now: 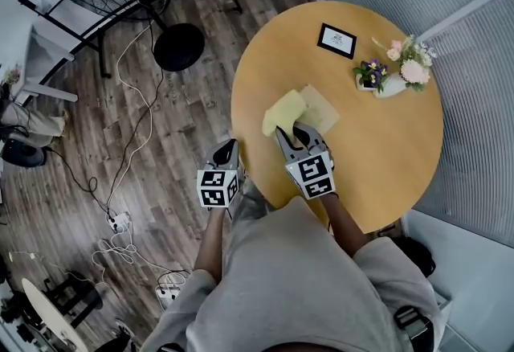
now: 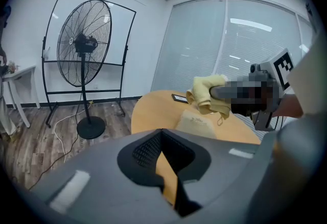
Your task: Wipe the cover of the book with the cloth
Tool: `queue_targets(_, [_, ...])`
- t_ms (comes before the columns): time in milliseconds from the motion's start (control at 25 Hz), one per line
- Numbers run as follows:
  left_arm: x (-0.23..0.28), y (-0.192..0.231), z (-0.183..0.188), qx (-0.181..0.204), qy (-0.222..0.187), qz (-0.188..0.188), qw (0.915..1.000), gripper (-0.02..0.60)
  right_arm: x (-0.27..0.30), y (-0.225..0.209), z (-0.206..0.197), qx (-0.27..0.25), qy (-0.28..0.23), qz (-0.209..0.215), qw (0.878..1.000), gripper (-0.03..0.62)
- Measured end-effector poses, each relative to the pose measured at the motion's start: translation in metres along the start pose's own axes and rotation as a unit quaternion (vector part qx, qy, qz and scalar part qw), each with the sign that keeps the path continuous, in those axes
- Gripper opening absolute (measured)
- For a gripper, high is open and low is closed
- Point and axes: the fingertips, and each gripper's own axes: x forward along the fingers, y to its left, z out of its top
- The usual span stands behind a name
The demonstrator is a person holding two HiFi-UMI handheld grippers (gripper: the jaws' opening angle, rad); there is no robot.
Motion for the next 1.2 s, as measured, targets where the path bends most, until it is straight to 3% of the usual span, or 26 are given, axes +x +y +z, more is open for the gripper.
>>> queue_targets(1200, [0.003, 0.015, -0.016, -0.022, 0.013, 0.02, 0.9995, 0.011, 0.062, 0.002, -0.089, -0.018, 0.121, 0.048, 0.991, 0.066])
